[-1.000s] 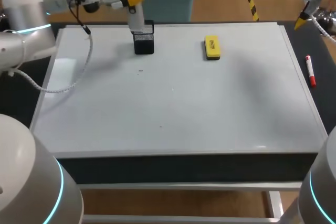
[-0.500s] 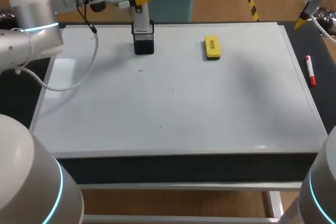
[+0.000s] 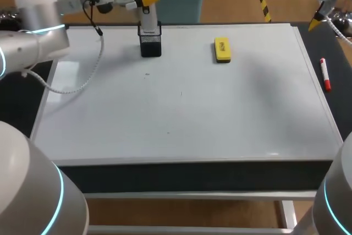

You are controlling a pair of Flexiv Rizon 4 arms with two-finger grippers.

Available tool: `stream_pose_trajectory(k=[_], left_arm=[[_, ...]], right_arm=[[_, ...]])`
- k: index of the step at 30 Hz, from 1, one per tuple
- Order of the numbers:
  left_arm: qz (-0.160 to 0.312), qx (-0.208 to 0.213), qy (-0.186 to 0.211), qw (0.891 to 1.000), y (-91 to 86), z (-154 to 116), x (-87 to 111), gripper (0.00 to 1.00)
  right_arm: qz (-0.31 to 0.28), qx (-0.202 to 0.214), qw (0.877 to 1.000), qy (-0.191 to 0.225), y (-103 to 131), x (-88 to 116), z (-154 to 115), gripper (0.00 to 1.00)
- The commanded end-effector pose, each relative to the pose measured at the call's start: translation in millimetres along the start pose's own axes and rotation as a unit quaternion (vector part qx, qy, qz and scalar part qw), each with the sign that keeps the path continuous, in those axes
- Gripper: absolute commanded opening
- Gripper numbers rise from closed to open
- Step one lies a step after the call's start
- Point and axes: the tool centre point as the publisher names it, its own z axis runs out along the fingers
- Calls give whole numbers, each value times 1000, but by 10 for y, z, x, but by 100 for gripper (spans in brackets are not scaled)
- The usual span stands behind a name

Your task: Pick up the inspection probe, press it on each red-marked spot on the whiteboard one by one, put down the probe, pick up the eraser, and wipe off all the red marks.

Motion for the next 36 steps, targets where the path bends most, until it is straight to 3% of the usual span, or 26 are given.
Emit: stream_pose_trajectory(k=[1, 25, 36], left_arm=[[-2, 4, 11, 1000, 89, 12, -77, 0], [-21, -6, -2, 1000, 553, -14, -296, 0], [-51, -4, -13, 999, 792, -77, -386, 0]], right_arm=[[-1, 0, 1000, 2, -5, 0, -8, 100], [-1, 0, 1000, 2, -5, 0, -8, 100], [-1, 0, 1000, 2, -5, 0, -8, 100]])
